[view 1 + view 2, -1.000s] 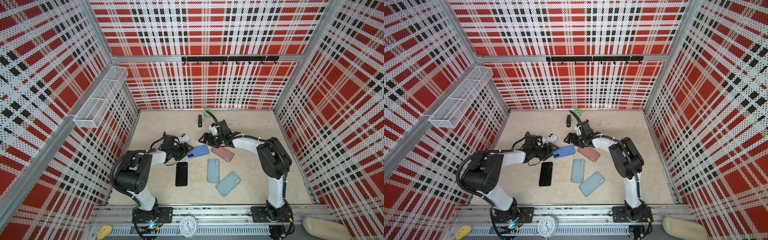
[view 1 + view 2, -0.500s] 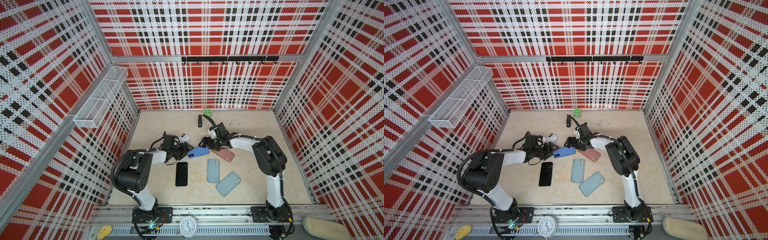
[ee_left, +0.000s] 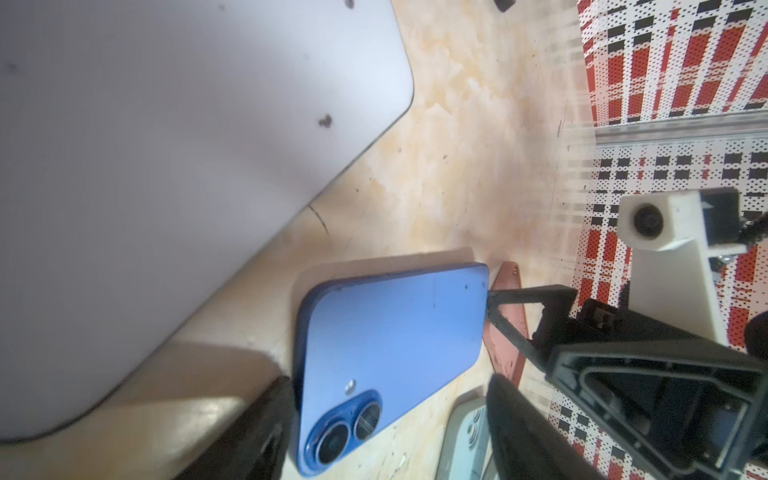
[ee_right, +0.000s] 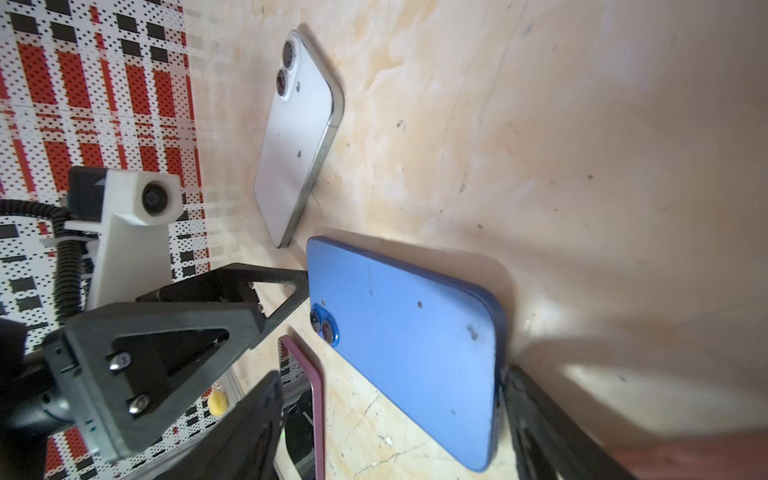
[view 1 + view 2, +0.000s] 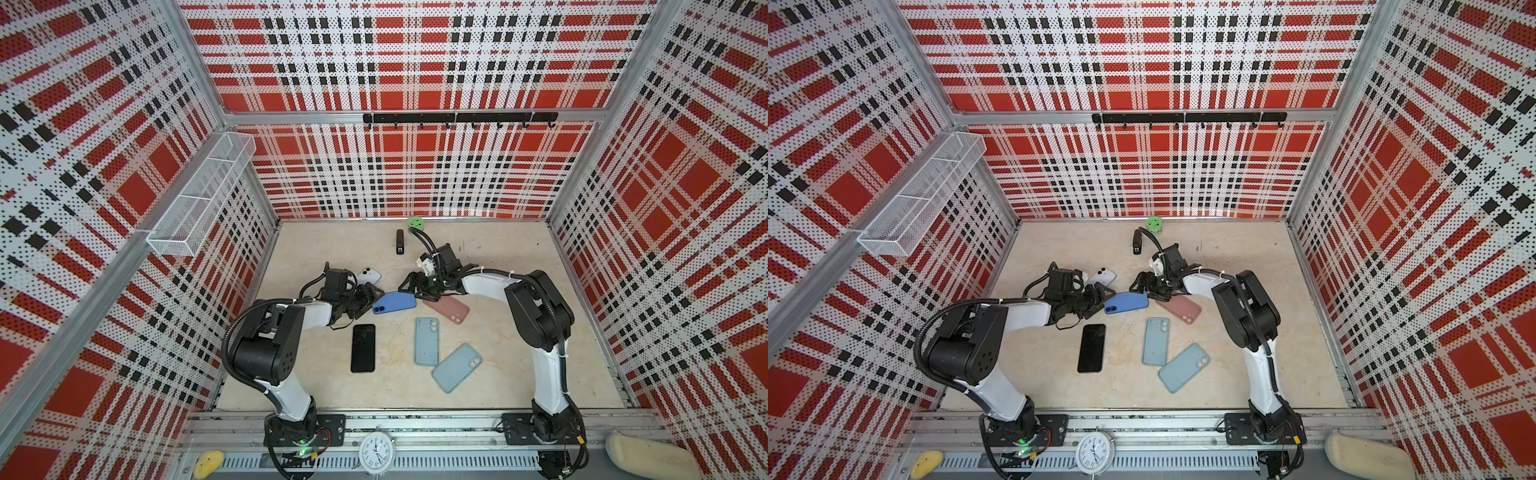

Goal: Put the phone into the phone case

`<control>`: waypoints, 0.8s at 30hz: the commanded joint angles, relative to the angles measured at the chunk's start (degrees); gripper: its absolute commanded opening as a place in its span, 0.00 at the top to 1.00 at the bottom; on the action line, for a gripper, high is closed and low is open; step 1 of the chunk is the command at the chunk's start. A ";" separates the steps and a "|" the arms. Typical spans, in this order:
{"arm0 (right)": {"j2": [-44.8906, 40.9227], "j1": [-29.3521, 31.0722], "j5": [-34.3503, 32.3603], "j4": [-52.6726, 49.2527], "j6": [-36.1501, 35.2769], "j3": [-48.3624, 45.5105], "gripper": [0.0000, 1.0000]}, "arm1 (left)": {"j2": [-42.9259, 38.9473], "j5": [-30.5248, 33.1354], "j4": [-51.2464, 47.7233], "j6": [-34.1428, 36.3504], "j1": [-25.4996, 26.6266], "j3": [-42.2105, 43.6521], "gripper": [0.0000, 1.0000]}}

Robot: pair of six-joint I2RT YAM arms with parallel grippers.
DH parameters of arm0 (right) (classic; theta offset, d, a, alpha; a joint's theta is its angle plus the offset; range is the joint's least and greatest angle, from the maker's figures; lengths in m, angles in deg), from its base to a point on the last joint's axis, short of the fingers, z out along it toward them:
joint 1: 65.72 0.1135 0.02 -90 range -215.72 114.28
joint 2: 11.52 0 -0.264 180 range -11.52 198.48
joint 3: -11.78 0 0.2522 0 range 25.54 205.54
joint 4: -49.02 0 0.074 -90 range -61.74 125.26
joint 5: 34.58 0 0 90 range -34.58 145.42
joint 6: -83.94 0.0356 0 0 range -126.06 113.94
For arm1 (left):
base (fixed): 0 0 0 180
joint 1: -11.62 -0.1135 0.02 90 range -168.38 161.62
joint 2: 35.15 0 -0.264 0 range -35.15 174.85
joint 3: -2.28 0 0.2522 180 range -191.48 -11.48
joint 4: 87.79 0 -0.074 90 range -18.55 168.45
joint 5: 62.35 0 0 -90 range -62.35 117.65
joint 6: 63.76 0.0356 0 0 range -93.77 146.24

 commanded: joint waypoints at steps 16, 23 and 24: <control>-5.96 3.14 10.78 13.78 4.80 -1.27 0.33 | 2.22 -0.47 -0.52 -1.74 0.92 4.36 0.24; -4.54 3.23 10.87 14.20 5.12 -1.88 0.36 | 2.13 -0.55 -0.06 -1.82 0.43 4.76 0.24; -4.23 3.21 10.70 14.45 5.21 -2.05 0.36 | 2.11 -0.56 0.02 -1.89 0.45 4.80 0.24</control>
